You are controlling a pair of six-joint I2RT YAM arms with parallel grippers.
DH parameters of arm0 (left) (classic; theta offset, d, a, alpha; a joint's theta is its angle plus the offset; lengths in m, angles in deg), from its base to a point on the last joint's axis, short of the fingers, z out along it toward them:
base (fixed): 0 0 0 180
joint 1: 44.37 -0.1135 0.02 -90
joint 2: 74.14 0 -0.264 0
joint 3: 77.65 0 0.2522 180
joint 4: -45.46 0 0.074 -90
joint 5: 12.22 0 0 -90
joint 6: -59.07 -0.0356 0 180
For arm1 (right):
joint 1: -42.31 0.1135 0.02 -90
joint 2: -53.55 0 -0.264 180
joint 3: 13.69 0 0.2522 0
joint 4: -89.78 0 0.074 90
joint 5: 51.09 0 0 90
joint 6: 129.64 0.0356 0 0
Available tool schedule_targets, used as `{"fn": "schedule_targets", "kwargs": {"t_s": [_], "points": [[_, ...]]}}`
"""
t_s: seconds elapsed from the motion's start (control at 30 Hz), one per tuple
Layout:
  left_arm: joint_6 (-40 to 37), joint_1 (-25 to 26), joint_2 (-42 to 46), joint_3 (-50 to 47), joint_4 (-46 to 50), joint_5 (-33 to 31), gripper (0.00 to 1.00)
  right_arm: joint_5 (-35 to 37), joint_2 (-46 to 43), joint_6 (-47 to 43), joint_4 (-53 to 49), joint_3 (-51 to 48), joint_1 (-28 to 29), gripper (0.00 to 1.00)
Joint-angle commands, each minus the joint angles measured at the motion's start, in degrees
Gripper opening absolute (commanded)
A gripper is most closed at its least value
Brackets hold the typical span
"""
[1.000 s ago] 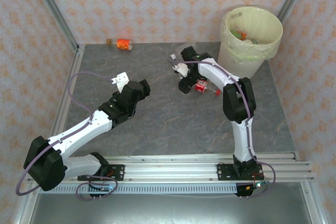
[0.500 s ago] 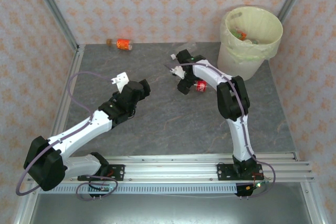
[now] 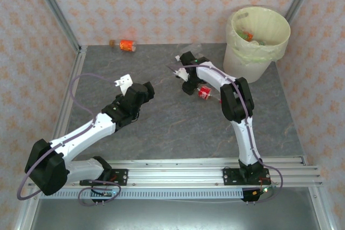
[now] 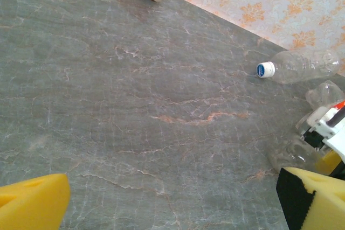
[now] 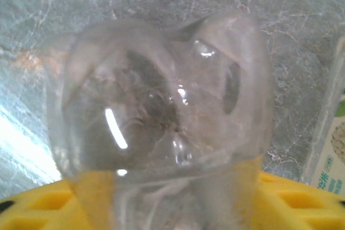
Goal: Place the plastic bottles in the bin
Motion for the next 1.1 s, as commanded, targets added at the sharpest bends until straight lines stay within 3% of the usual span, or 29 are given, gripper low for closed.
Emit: {"fn": "schedule_targets", "kwargs": {"t_s": [0.0,0.27,0.6,0.93,1.07], "points": [[1.05,-0.62,-0.64,0.07,1.35,-1.08,1.00,-0.13,-5.40,1.48,2.79,-0.69,0.27,0.53],[0.98,-0.73,-1.12,0.29,1.17,-0.64,1.00,2.80,-13.00,3.96,6.72,-0.49,0.31,0.50],[0.96,-0.78,-1.06,0.11,1.01,-0.44,1.00,-1.84,-28.21,12.77,22.25,-4.65,-2.89,0.46],[-0.78,-0.92,-0.41,-0.83,-3.10,2.72,1.00,0.68,-38.27,27.23,44.08,-5.65,-12.37,0.45],[-0.89,-0.92,-0.96,-0.45,-2.97,3.50,1.00,6.02,-37.93,31.87,50.75,-3.91,-16.03,0.45]]}}
